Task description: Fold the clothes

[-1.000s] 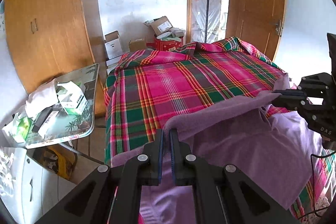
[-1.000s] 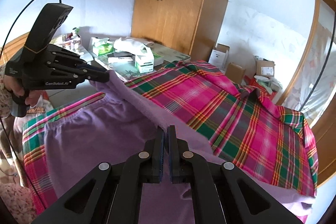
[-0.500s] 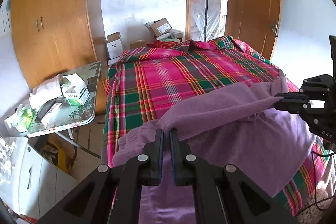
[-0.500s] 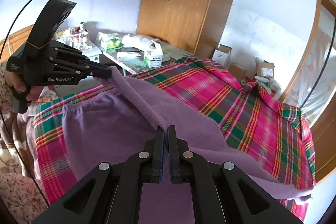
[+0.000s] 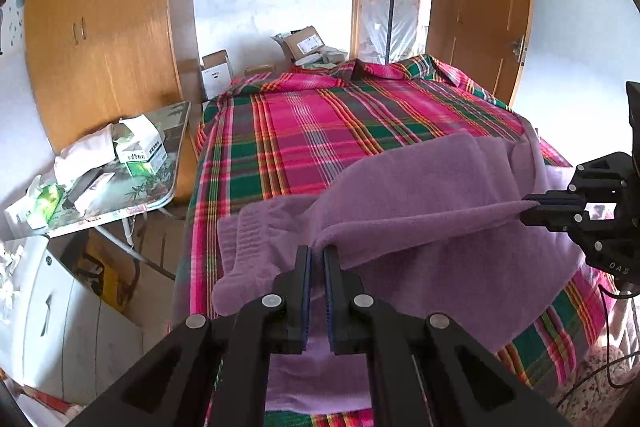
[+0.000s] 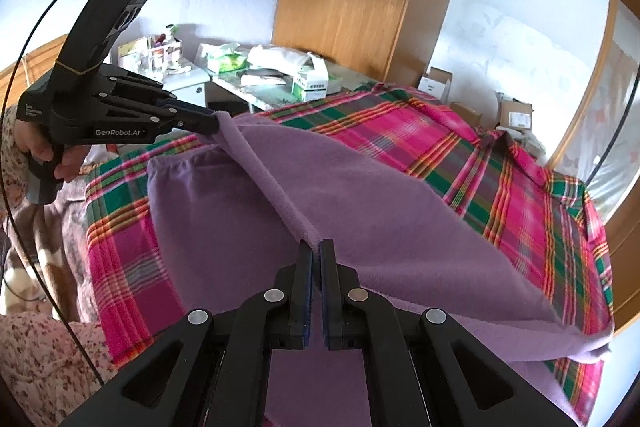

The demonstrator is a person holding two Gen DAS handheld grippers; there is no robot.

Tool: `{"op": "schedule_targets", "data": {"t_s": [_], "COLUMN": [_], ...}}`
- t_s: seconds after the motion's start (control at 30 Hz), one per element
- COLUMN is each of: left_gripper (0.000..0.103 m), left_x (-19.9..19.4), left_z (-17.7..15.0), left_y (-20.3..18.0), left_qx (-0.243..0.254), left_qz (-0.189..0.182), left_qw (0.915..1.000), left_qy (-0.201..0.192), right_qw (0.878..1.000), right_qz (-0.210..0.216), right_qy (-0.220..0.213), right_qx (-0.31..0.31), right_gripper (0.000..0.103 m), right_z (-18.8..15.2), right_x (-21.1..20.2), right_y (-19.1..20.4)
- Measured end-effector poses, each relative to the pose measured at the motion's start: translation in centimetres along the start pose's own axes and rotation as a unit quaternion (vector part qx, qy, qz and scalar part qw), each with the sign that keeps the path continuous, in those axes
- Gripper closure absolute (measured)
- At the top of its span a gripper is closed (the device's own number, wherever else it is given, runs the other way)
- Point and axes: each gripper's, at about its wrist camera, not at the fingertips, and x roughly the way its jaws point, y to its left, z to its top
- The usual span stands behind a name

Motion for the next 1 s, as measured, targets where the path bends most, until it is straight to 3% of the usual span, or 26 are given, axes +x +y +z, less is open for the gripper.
{"op": "schedule_targets", "data": {"t_s": [0.6, 1.0], "left_gripper": [0.097, 0.096], "left_x": [-0.7, -0.8], "left_z": [-4.8, -6.3], "left_y": [-0.5, -0.1], "left_qx": [-0.022, -0.041], "left_qz": [-0.021, -0.043], "left_qw": [0.9995, 0.9981], "left_qy": [0.009, 0.015], "right_qw": [0.999, 0.999], "right_qz": [0.019, 0.011], "right_qy": [0.046, 0.048], "right_qx": [0.011, 0.021], "right_gripper": [0.099, 0.099], "right_z": [-4.2, -5.2], "right_x": [1.4, 1.4], "right_y": [2.3, 2.8]}}
